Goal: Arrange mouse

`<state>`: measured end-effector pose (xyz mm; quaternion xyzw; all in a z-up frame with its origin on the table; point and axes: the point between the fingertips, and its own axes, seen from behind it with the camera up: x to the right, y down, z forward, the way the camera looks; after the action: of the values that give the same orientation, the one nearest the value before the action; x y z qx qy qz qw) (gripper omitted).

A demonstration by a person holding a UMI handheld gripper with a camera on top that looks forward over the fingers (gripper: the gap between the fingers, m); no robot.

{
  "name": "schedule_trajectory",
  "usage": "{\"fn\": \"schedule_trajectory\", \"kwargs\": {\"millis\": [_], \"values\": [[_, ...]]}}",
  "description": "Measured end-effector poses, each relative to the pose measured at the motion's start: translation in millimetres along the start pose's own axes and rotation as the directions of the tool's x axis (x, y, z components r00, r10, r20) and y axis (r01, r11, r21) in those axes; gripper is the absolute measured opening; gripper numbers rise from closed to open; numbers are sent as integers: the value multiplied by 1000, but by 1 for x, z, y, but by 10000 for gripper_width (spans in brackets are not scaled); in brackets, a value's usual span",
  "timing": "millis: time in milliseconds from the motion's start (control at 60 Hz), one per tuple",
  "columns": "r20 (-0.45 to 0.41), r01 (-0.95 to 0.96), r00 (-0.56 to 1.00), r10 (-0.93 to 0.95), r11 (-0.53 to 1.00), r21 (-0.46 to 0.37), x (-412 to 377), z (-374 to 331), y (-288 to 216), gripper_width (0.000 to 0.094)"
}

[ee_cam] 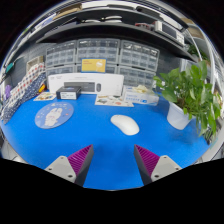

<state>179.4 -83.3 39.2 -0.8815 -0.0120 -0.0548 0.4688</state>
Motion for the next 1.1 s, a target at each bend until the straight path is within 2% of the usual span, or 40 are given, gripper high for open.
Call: {"fn": "schedule_trajectory", "kwargs": {"millis": [300,667,733,883,900,917,1100], "values": [[-42,43,998,-44,999,-21,54,84,-38,823],[14,22,1000,-20,997,-77,71,170,-62,838],[31,-11,999,14,996,-90,72,181,-63,804],[68,-77,994,85,991,-108,66,189,-64,590],[72,-72,994,80,992,-104,66,189,-64,590],[73,-69,994,77,993,-100,65,189,-64,499],[68,-77,994,85,992,-104,65,189,-62,456]]}}
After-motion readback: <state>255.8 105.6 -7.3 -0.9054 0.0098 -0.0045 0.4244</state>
